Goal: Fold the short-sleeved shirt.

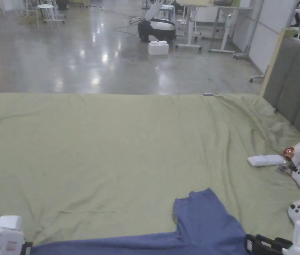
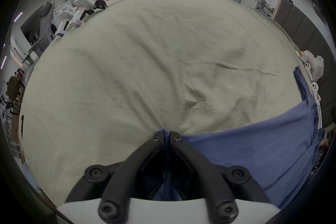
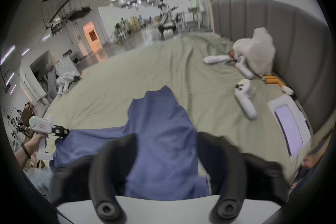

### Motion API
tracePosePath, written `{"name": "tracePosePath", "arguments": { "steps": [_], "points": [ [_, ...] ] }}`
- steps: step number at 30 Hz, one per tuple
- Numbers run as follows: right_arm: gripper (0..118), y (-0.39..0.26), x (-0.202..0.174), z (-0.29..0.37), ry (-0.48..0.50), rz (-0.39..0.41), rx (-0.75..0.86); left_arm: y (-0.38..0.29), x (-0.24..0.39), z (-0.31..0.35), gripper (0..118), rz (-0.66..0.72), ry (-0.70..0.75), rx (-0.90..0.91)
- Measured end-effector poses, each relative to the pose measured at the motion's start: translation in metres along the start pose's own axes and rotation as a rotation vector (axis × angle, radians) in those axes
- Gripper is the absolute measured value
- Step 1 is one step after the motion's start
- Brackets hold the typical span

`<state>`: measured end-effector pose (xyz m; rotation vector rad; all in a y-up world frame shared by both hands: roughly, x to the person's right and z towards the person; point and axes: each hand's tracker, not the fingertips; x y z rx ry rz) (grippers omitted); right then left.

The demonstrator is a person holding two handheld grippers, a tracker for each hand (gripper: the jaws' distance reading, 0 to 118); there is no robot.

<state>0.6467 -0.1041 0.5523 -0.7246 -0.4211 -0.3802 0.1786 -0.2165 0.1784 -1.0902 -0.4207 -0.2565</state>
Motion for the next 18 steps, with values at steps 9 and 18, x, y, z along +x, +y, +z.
{"name": "tracePosePath", "arguments": {
  "steps": [9,18],
  "points": [
    [53,0.032,0.028,-0.169,-0.141,0.06,-0.431,-0.002,0.007,0.015,3,0.026,-0.02,-0.014],
    [0,0.017,0.01,-0.117,-0.094,0.07,-0.212,-0.011,-0.012,0.051,1,0.209,-0.174,0.125]
  ]
}}
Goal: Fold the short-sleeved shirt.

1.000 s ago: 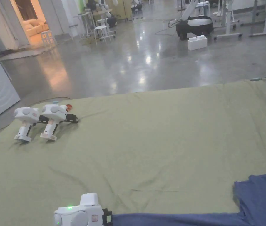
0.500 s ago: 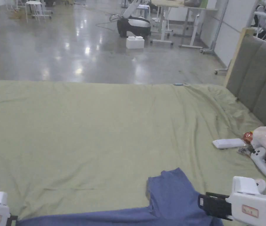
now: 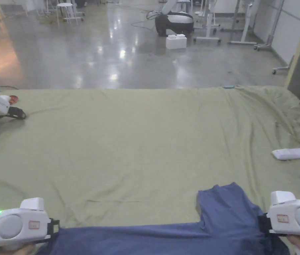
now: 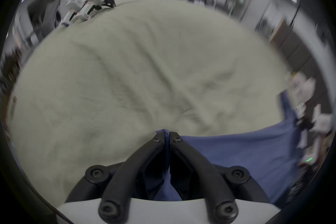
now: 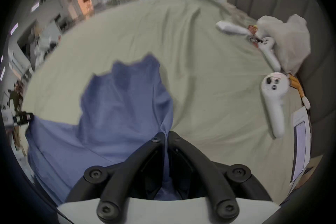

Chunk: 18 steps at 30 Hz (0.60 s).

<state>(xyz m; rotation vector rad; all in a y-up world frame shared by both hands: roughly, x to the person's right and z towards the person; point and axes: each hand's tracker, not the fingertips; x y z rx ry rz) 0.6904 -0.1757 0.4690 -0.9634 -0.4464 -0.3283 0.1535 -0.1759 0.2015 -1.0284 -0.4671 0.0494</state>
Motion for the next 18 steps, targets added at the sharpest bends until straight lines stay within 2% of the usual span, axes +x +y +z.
{"name": "tracePosePath", "arguments": {
  "steps": [1,3,5,8,12,15,18],
  "points": [
    [0,-0.004,0.004,0.022,0.012,-0.025,0.061,-0.005,-0.005,0.023,1,0.036,-0.084,0.059],
    [0,-0.02,0.012,0.059,0.105,-0.056,0.112,-0.018,-0.01,0.066,1,-0.011,-0.077,0.115],
    [0,-0.045,0.013,0.097,0.116,-0.073,0.156,-0.039,-0.017,0.101,1,-0.084,-0.074,0.142],
    [0,-0.097,0.019,0.143,0.095,-0.037,0.207,-0.089,-0.034,0.138,1,-0.086,-0.07,0.151],
    [0,-0.162,0.03,0.166,0.113,-0.086,0.194,-0.147,-0.05,0.151,1,-0.1,-0.061,0.125],
    [0,-0.196,0.019,0.163,0.105,-0.08,0.151,-0.173,-0.055,0.136,1,-0.099,-0.029,0.059],
    [0,-0.212,0.015,0.149,0.092,-0.09,0.134,-0.186,-0.059,0.124,2,-0.067,-0.026,0.074]
  ]
}}
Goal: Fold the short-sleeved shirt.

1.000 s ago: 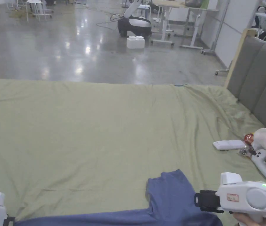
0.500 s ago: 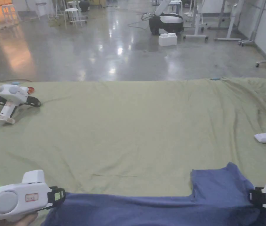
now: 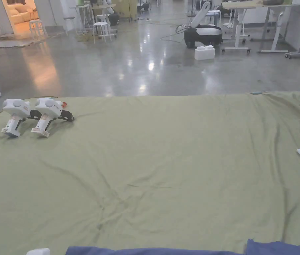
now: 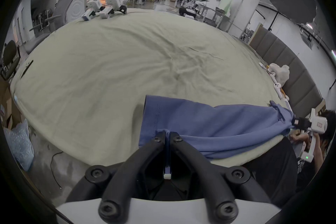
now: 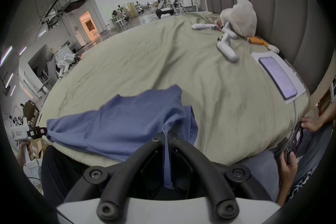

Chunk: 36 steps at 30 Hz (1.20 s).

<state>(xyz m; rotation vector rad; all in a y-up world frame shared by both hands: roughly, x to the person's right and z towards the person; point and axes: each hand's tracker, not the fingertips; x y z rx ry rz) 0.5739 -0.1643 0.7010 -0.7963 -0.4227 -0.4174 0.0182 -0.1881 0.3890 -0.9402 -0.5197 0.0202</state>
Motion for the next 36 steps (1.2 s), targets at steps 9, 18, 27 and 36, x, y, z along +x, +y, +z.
{"name": "tracePosePath", "arguments": {
  "steps": [9,18,27,36],
  "points": [
    [73,-0.002,-0.007,0.017,-0.034,0.045,0.101,0.008,0.022,0.049,93,-0.151,0.146,0.284],
    [73,0.054,-0.086,0.128,0.026,0.21,0.602,0.051,0.126,0.189,93,-0.36,0.118,0.793],
    [7,0.049,-0.131,0.176,0.036,0.272,0.79,0.039,0.177,0.241,44,-0.358,0.046,0.936],
    [0,0.037,-0.145,0.195,0.061,0.317,0.793,0.023,0.194,0.271,0,-0.428,0.02,0.941]
  ]
}}
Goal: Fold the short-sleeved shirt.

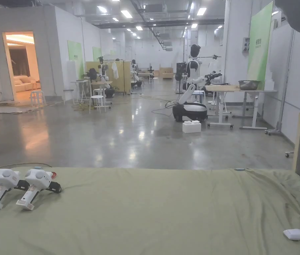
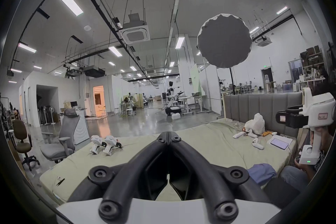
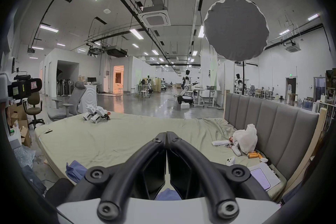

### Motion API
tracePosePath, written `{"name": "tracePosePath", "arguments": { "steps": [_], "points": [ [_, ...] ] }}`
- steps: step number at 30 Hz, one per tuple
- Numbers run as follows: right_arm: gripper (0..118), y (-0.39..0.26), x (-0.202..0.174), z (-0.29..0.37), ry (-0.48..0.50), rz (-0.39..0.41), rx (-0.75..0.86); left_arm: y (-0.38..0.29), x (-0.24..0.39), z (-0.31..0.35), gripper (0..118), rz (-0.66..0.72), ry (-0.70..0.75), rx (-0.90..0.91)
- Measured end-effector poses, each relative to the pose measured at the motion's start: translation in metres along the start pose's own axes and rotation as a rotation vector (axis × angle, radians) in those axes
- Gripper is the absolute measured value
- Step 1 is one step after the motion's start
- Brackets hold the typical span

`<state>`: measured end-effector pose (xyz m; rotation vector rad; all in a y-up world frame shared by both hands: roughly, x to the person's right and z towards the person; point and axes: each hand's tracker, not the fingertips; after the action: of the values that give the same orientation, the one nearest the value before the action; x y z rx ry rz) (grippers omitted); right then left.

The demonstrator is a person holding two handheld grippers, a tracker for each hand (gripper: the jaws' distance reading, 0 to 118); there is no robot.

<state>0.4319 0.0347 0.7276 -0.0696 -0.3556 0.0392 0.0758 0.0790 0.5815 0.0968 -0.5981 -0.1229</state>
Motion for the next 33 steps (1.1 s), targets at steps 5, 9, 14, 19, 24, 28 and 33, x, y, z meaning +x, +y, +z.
{"name": "tracePosePath", "arguments": {
  "steps": [5,9,14,19,24,28,33],
  "points": [
    [0,0.002,0.003,-0.002,0.011,-0.027,0.011,-0.002,-0.01,-0.002,0,0.007,-0.006,0.016],
    [0,-0.001,0.007,-0.004,0.023,-0.045,-0.004,-0.013,-0.031,-0.014,0,0.144,-0.032,-0.05],
    [0,-0.015,0.013,-0.005,0.038,-0.071,-0.078,-0.052,-0.083,-0.031,5,0.467,-0.085,-0.201],
    [0,-0.035,0.016,-0.012,0.052,-0.144,-0.16,-0.158,-0.151,-0.068,102,0.773,-0.125,-0.479],
    [0,-0.054,0.018,-0.026,0.078,-0.224,-0.248,-0.276,-0.188,-0.099,102,0.993,-0.156,-0.708],
    [0,-0.059,0.017,-0.029,0.063,-0.218,-0.257,-0.342,-0.194,-0.119,102,1.082,-0.081,-0.812],
    [0,-0.06,0.017,-0.032,0.039,-0.191,-0.283,-0.342,-0.166,-0.124,94,1.276,-0.102,-0.729]
  ]
}}
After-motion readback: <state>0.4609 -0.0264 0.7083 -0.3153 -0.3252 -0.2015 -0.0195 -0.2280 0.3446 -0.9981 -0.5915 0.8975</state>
